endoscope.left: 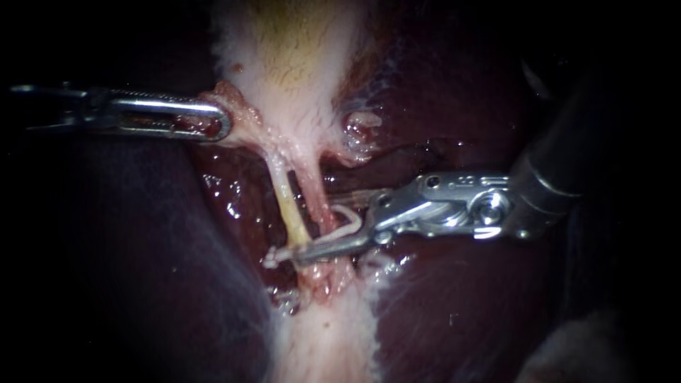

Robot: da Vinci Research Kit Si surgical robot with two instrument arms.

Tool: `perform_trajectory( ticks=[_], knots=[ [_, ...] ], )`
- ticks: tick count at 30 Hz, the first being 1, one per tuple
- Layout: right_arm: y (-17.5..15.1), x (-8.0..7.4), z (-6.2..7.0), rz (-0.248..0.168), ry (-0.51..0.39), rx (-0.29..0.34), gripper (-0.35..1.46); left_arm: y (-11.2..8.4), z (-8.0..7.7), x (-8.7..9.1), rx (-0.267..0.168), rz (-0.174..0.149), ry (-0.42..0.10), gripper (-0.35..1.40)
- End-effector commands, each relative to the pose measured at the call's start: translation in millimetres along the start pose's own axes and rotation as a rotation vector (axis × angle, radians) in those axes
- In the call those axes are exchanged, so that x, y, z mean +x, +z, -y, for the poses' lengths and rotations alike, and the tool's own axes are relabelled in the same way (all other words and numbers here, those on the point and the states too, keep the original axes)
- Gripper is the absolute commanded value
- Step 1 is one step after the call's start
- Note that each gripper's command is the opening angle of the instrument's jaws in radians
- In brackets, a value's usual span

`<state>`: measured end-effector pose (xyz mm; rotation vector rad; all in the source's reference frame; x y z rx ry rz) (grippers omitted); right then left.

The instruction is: Clipping second clip left tube

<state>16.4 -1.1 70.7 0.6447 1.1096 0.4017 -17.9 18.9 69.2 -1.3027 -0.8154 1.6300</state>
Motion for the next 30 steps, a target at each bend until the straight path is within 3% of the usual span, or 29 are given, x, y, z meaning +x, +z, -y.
perform_trajectory(
  ticks=[1, 10, 22, 30],
  knots=[
    [-0.5, 0.0, 0.0, -0.002, 0.003, -0.005, 0.50, 0.0, 0.0, 0.0, -0.003, 0.002, 0.000, -0.35],
    [-3.5, -0.2, 0.7, -0.003, 0.020, -0.028, 0.50, -0.1, 0.0, 0.0, -0.003, 0.002, 0.000, -0.35],
    [-4.8, 2.8, 3.7, -0.003, 0.034, -0.017, 0.50, -0.1, 0.0, 0.0, -0.003, 0.002, 0.000, -0.35],
    [-2.9, 4.0, 5.5, 0.001, 0.037, 0.000, 0.49, -0.1, 0.0, 0.0, -0.003, 0.002, 0.000, -0.35]
  ],
)
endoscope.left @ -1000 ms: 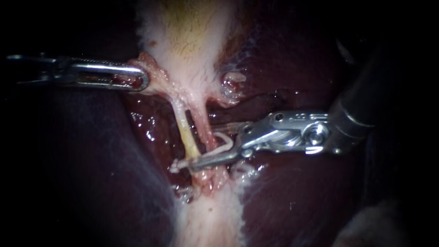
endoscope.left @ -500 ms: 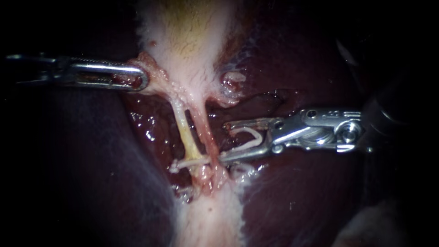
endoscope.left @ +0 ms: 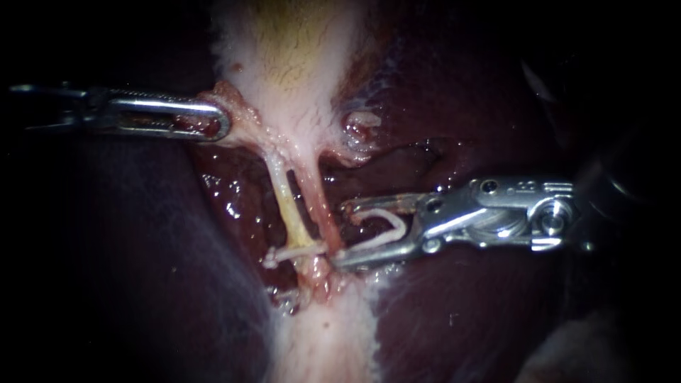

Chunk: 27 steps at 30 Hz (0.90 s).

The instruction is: Clipping second clip left tube

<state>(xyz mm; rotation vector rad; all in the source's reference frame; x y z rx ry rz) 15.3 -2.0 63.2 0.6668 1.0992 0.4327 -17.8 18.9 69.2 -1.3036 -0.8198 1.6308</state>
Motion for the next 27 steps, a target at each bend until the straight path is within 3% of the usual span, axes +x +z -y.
perform_trajectory(
  ticks=[1, 7, 12, 20, 27],
  knots=[
    [0.5, 0.0, 0.0, 0.000, 0.000, 0.003, 0.49, 0.0, 0.0, 0.0, 0.001, 0.000, 0.000, -0.35],
    [3.1, 0.3, -0.4, 0.004, -0.001, 0.014, 0.49, 0.1, 0.0, 0.0, 0.001, -0.001, 0.000, -0.35],
    [3.8, -0.4, -1.0, 0.006, -0.006, 0.013, 0.49, 0.1, 0.0, 0.0, 0.001, -0.001, 0.000, -0.35],
    [4.2, -2.5, -3.2, 0.008, -0.010, 0.006, 0.49, 0.0, 0.0, 0.0, 0.001, 0.000, 0.000, -0.35],
    [4.2, -3.5, -4.9, 0.017, -0.002, 0.000, 0.49, 0.0, 0.0, -0.1, 0.001, 0.000, 0.000, -0.35]
  ],
)
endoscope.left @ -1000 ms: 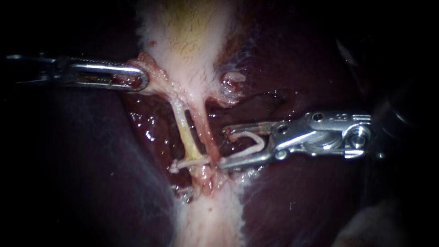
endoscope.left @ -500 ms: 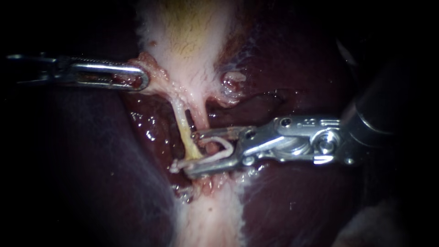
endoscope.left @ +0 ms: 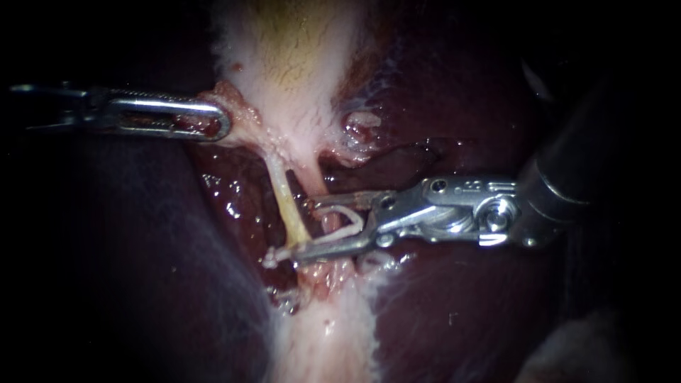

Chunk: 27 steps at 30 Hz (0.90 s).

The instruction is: Clipping second clip left tube

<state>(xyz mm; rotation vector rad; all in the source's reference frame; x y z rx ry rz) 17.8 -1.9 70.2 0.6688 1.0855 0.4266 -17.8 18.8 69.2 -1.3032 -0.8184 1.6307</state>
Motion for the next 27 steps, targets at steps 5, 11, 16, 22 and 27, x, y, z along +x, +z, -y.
perform_trajectory(
  ticks=[5, 11, 16, 22, 27],
  knots=[
    [0.2, -0.6, -1.0, 0.017, -0.004, -0.007, 0.49, 0.0, 0.0, 0.0, 0.000, 0.000, 0.000, -0.35],
    [1.5, -0.8, -1.5, 0.020, 0.000, -0.003, 0.49, 0.0, 0.0, 0.0, 0.000, 0.000, 0.000, -0.35],
    [2.9, -0.7, -1.2, 0.030, 0.004, 0.026, 0.49, 0.0, 0.0, 0.0, 0.000, 0.000, 0.000, -0.35],
    [4.8, -0.9, -0.8, 0.039, 0.002, 0.046, 0.49, 0.1, 0.0, 0.0, 0.000, 0.000, 0.000, -0.35],
    [6.1, -1.1, -0.3, 0.047, -0.002, 0.064, 0.49, 0.1, 0.0, 0.0, 0.000, 0.000, 0.000, -0.35]
  ],
)
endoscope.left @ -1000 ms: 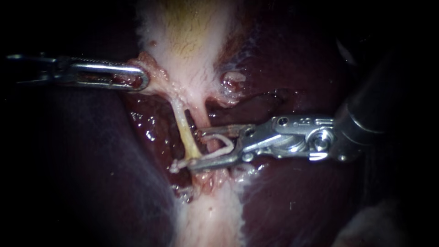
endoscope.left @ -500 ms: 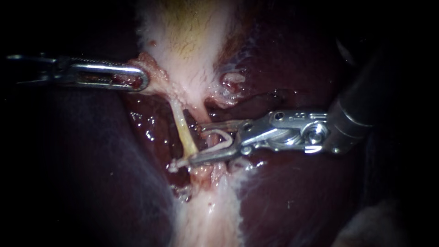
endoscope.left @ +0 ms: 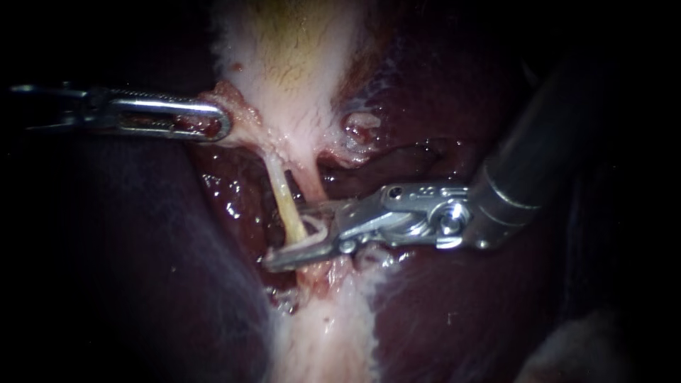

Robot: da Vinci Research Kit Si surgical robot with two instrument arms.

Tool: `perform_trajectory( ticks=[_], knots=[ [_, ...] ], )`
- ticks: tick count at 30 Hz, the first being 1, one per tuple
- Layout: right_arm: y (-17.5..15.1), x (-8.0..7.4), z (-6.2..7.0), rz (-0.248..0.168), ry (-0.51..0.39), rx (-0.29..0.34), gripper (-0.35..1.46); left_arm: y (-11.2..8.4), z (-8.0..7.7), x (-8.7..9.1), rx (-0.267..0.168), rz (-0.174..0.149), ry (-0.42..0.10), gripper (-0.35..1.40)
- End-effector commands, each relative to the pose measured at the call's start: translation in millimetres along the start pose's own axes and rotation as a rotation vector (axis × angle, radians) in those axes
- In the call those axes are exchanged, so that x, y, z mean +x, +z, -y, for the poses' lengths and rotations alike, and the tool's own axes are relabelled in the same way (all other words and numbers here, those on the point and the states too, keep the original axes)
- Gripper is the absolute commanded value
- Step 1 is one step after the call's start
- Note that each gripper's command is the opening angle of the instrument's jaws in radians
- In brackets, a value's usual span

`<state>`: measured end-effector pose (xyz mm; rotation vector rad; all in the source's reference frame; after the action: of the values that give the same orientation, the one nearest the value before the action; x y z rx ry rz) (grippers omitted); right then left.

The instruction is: Clipping second clip left tube

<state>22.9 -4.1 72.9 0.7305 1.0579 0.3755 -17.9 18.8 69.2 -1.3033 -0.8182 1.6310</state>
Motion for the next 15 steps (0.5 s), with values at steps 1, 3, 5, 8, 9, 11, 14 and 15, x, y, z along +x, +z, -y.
perform_trajectory(
  ticks=[1, 3, 5, 8, 9, 11, 14, 15],
  knots=[
    [0.3, 0.0, 0.2, 0.002, -0.002, 0.007, 0.49, 0.0, 0.0, 0.0, 0.000, 0.000, 0.000, -0.35],
    [0.6, 0.1, 0.3, 0.008, -0.003, 0.012, 0.49, 0.1, 0.0, 0.0, 0.001, 0.000, 0.000, -0.35],
    [0.9, 0.2, 0.5, 0.003, -0.005, 0.017, 0.49, 0.1, 0.0, 0.0, 0.001, 0.000, 0.000, -0.35],
    [1.1, 0.4, 0.7, 0.001, -0.010, 0.029, 0.49, 0.1, 0.0, 0.0, 0.001, 0.000, 0.000, -0.35],
    [1.2, 0.4, 0.9, -0.001, -0.012, 0.033, 0.49, 0.1, 0.0, 0.0, 0.001, 0.000, 0.000, -0.35],
    [1.2, 0.5, 1.2, -0.007, -0.009, 0.042, 0.49, 0.1, 0.0, 0.0, 0.001, 0.000, 0.000, -0.35],
    [1.3, 0.7, 2.0, -0.012, -0.011, 0.066, 0.49, 0.1, 0.0, 0.0, 0.001, 0.000, 0.000, -0.35],
    [1.3, 0.8, 2.3, -0.015, -0.013, 0.076, 0.49, 0.1, 0.0, 0.0, 0.001, 0.000, 0.000, -0.35]
  ],
)
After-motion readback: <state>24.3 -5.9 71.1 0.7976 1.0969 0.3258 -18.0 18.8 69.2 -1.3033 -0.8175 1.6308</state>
